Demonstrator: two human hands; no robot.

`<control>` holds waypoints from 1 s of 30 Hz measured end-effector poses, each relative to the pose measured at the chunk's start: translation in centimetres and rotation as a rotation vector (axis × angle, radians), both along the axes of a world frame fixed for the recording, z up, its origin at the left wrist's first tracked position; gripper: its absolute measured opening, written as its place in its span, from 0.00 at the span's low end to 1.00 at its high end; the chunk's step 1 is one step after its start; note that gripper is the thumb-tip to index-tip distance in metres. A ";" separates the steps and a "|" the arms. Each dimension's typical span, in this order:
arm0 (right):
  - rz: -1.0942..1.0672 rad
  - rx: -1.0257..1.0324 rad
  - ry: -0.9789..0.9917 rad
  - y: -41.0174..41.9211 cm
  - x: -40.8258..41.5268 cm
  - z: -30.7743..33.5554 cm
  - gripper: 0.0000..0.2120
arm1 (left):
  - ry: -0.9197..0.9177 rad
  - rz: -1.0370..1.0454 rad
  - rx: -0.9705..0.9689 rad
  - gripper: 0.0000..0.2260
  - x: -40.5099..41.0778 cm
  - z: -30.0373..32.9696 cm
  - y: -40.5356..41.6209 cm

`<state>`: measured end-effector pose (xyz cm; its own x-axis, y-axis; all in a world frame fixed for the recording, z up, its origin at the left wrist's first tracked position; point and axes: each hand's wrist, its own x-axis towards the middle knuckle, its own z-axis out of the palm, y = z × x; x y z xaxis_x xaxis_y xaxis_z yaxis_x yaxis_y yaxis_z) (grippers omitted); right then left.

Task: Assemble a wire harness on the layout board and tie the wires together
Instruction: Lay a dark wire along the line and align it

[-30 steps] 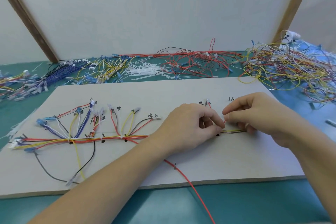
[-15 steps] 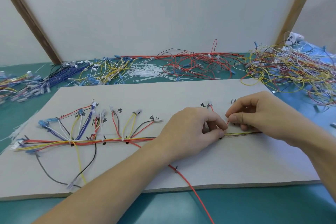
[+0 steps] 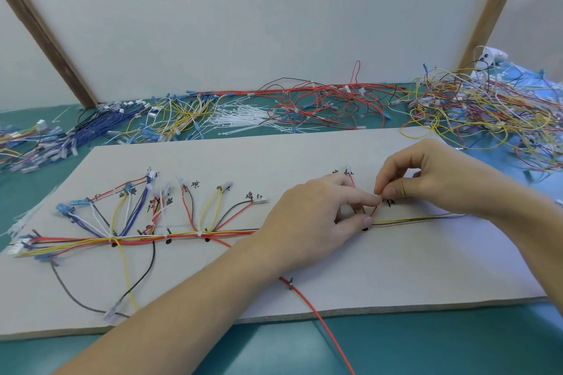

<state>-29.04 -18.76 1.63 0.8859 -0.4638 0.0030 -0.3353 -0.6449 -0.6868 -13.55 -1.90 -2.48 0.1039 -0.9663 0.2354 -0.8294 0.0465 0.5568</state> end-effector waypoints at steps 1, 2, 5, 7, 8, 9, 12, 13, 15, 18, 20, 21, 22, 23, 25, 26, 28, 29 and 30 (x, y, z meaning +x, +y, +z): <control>0.004 0.005 0.008 -0.1 0.1 0.1 0.15 | -0.006 -0.001 0.000 0.12 0.0 0.0 0.0; 0.007 0.016 0.014 -0.1 0.2 0.2 0.15 | -0.013 -0.004 -0.002 0.12 0.0 -0.1 0.0; 0.025 0.082 0.013 -0.4 0.2 0.3 0.16 | -0.023 -0.018 -0.010 0.11 0.1 -0.1 -0.1; 0.029 0.098 0.010 -0.6 0.2 0.3 0.16 | -0.041 -0.022 -0.014 0.10 0.1 -0.2 -0.1; 0.029 0.090 0.007 -0.7 0.2 0.3 0.16 | -0.064 -0.024 -0.018 0.10 0.1 -0.2 0.0; 0.024 0.082 0.001 -0.7 0.2 0.1 0.16 | -0.094 -0.028 -0.025 0.10 0.1 -0.3 0.0; -0.004 0.078 -0.034 -0.7 -0.1 -0.4 0.18 | -0.144 -0.038 -0.060 0.10 -0.1 -0.3 0.0; -0.011 0.078 -0.045 -0.7 -0.2 -0.6 0.18 | -0.133 -0.036 -0.074 0.09 -0.1 -0.3 0.0; -0.023 0.070 -0.061 -0.7 -0.3 -0.9 0.17 | -0.076 -0.028 -0.104 0.07 -0.2 -0.1 -0.1; -0.031 0.066 -0.072 -0.7 -0.4 -1.2 0.17 | -0.023 -0.001 -0.127 0.04 -0.4 0.1 -0.1; -0.032 0.067 -0.076 -0.6 -0.4 -1.3 0.17 | -0.026 0.038 -0.132 0.04 -0.6 0.2 -0.1; -0.032 0.063 -0.076 -0.6 -0.5 -1.3 0.17 | -0.024 0.047 -0.126 0.04 -0.8 0.3 -0.1; -0.034 0.055 -0.075 -0.6 -0.5 -1.4 0.17 | -0.024 0.049 -0.111 0.04 -0.9 0.4 -0.1; -0.036 0.045 -0.074 -0.6 -0.6 -1.4 0.17 | -0.032 0.054 -0.089 0.04 -1.0 0.5 -0.2; -0.036 0.040 -0.074 -0.6 -0.6 -1.6 0.17 | -0.046 0.078 -0.050 0.05 -1.1 0.8 -0.4; -0.034 0.049 -0.078 -0.6 -0.6 -1.6 0.16 | -0.046 0.089 -0.038 0.05 -1.1 0.9 -0.5; -0.030 0.061 -0.090 -0.6 -0.6 -1.7 0.16 | -0.058 0.101 -0.005 0.05 -1.2 1.2 -0.6; -0.030 0.058 -0.093 -0.6 -0.6 -1.7 0.16 | -0.067 0.111 0.015 0.05 -1.3 1.4 -0.7; -0.031 0.053 -0.095 -0.6 -0.6 -1.7 0.16 | -0.073 0.124 0.031 0.06 -1.4 1.5 -0.9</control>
<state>-29.69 -19.33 -0.12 0.8681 -0.4926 0.0612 -0.2861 -0.5973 -0.7493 -14.93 -2.76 -0.95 0.2068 -0.9539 0.2174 -0.8660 -0.0750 0.4945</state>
